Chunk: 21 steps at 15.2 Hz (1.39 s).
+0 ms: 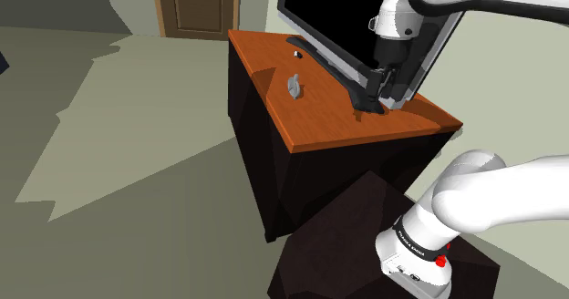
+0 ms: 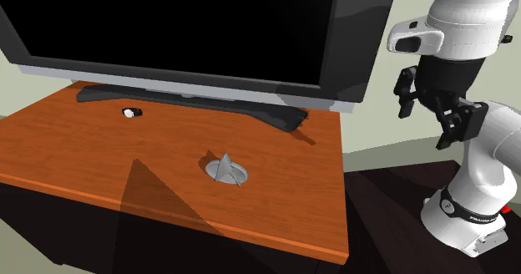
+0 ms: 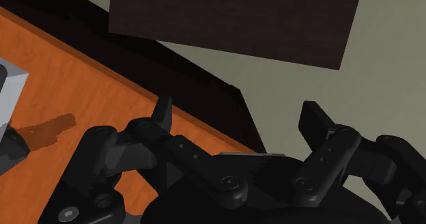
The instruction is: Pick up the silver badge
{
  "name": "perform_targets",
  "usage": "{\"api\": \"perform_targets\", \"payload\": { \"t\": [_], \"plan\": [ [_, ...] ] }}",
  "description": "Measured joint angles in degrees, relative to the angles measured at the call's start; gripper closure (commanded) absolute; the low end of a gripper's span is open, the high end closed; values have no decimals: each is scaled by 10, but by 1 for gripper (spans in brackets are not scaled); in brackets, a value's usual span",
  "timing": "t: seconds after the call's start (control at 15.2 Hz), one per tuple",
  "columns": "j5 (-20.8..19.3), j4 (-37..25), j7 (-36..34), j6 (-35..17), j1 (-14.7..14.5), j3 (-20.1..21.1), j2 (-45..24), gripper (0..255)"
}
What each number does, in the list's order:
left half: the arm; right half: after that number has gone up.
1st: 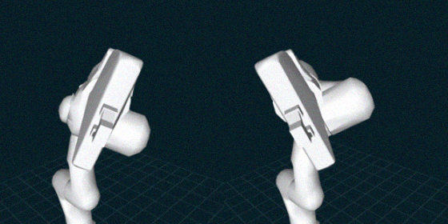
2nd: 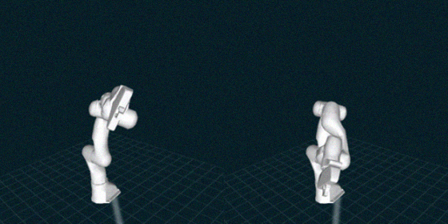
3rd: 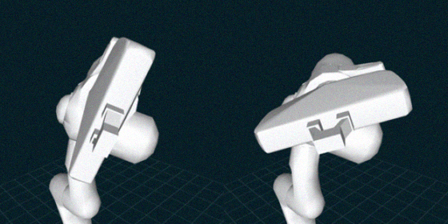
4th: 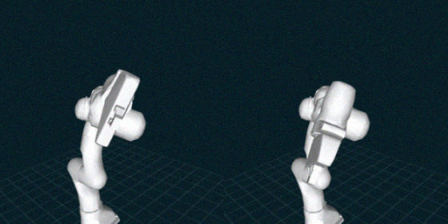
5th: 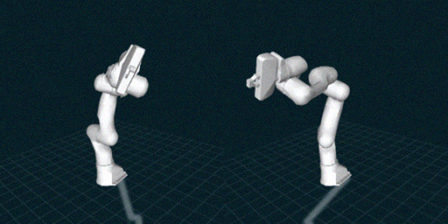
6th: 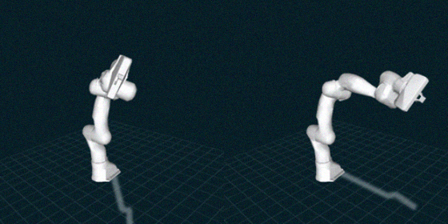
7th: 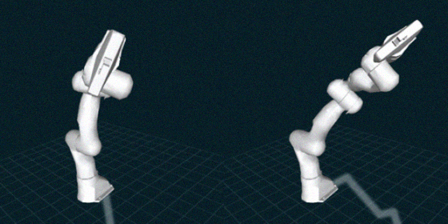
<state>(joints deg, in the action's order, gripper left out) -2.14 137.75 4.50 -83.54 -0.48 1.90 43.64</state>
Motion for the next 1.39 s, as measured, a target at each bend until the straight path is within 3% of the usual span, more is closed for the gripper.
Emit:
{"api": "perform_targets", "payload": {
  "t": [0.13, 0.53, 1.39],
  "plan": [
    [0, -2, -3, -8, 2, 0, -9, 0],
    [7, -38, -43, -97, 18, 1, -118, 0],
    [14, -206, -120, -235, 52, -13, -384, 0]
  ]
}}
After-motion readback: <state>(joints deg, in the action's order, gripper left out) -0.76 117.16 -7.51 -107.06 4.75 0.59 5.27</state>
